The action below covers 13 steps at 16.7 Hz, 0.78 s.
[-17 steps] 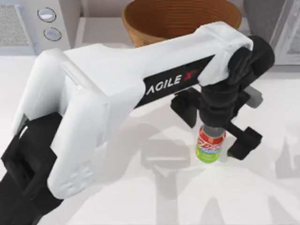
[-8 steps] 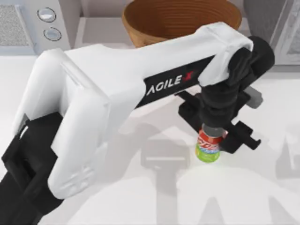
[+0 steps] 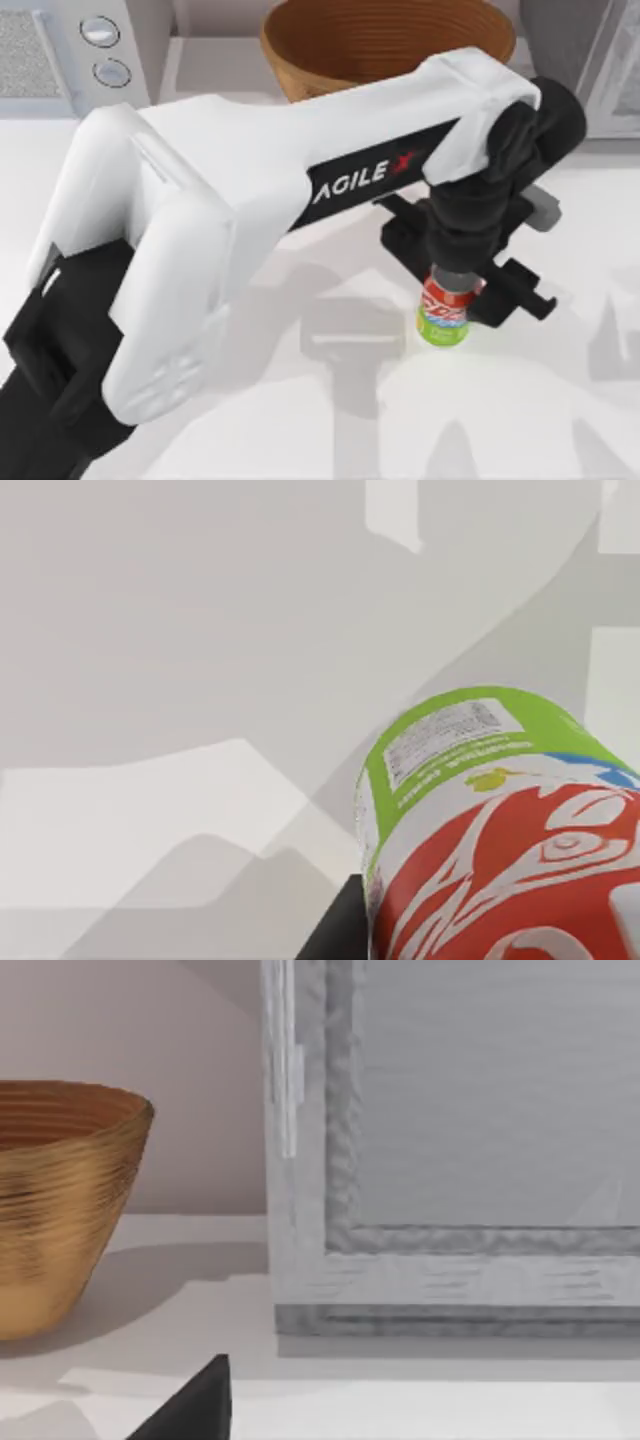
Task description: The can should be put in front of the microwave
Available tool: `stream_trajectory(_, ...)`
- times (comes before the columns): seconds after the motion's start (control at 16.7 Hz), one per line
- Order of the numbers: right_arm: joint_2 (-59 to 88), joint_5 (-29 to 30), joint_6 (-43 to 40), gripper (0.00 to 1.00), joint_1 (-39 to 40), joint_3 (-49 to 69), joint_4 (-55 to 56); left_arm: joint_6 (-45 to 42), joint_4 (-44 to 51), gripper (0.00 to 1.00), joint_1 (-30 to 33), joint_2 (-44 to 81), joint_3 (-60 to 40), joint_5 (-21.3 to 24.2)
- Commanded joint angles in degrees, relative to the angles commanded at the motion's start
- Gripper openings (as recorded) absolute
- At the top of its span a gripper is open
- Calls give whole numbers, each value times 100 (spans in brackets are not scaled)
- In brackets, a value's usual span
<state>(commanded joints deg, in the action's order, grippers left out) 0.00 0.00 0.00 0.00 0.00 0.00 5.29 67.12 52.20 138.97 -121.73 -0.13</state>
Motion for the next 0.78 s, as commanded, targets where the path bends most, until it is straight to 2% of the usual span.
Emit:
stream_trajectory(0.3, 0, 0, 0, 100, 0, 0, 0, -6, 23, 0, 0, -3, -24, 4)
stream_trajectory(0.78, 0, 0, 0, 100, 0, 0, 0, 0, 931, 0, 2, 23, -959, 4)
